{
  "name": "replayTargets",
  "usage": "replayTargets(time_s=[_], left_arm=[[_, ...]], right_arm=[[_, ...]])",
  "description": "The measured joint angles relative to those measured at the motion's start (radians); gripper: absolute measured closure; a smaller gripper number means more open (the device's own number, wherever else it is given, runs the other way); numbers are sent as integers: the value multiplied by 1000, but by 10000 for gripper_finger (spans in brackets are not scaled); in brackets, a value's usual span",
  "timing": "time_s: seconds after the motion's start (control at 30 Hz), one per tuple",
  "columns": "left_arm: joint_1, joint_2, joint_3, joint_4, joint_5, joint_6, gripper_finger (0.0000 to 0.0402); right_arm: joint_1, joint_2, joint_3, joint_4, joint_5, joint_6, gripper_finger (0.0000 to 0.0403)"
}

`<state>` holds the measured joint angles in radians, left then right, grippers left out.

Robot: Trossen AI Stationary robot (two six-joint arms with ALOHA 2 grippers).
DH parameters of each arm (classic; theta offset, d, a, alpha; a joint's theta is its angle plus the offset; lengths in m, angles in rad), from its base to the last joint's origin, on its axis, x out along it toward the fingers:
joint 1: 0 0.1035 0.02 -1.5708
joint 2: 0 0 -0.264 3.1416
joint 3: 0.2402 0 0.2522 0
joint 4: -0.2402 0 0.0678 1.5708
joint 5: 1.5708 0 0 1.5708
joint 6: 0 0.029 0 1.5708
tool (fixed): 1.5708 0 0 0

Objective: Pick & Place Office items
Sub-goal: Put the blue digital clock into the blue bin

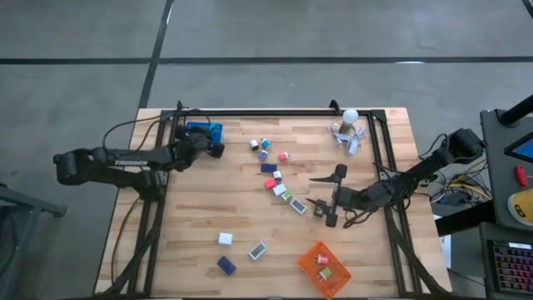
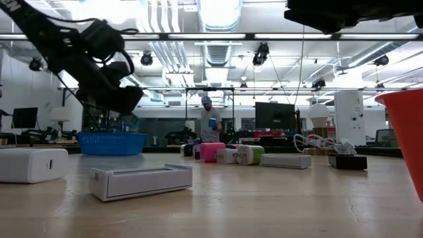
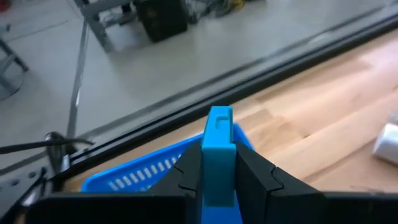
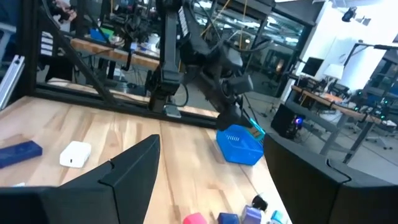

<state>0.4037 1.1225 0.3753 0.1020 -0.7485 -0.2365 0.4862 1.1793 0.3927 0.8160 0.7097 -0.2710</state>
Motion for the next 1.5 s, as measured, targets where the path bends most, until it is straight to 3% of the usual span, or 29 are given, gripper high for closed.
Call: replayTargets(time_s=[0.43, 1.1, 1.5], left_arm=[[56, 0, 137, -389, 82, -76, 343], [106, 0, 113, -391, 138, -64, 343], [194, 9, 171, -458, 275, 17, 343]], right_arm=[[0, 0, 8, -12, 0, 29, 122], [0, 0, 8, -11, 23, 18, 122], [0, -2, 8, -9, 24, 10, 122]])
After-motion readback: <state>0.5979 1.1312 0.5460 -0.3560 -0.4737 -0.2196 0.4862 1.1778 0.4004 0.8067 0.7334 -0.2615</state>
